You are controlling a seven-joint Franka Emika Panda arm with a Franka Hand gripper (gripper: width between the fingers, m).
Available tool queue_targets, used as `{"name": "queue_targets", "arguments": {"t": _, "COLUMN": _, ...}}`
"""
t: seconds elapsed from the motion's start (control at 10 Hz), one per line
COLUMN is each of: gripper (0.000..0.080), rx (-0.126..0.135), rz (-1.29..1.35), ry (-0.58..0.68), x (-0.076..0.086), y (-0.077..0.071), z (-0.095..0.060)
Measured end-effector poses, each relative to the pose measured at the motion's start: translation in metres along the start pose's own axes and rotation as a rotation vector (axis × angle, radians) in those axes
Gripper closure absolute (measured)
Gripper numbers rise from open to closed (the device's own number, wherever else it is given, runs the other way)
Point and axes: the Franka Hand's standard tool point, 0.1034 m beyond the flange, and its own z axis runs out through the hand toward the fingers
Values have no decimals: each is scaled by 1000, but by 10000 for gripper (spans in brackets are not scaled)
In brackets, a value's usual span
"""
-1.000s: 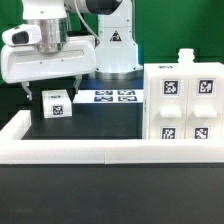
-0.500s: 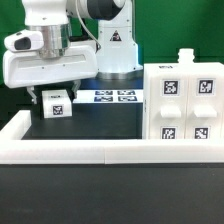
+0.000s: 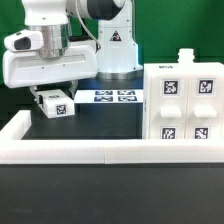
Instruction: Assemble cabinet
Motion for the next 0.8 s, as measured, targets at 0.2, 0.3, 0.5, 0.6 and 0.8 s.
{"name": "queue_targets", "arguments": {"t": 0.2, "gripper": 242, "rx": 25, "rz": -15, "ry": -3, "x": 14, "y": -5, "z": -17}}
{"name": "queue_targets", "arguments": {"t": 0.3, "gripper": 242, "rx": 21, "rz": -14, "ry": 16, "x": 26, "y": -9, "z": -36}}
{"name": "queue_targets", "arguments": {"t": 0.5, "gripper": 242, "rx": 22, "rz": 6, "ry": 41, "x": 49, "y": -24, "z": -66}}
{"name": "queue_targets", "arguments": {"t": 0.6, "gripper": 241, "rx": 28, "rz": 22, "ry": 46, "x": 59, "y": -34, "z": -78}}
{"name": "queue_targets", "arguments": {"t": 0.8, "gripper": 241, "rx": 41, "rz": 78, "ry": 46, "x": 86, "y": -54, "z": -102}}
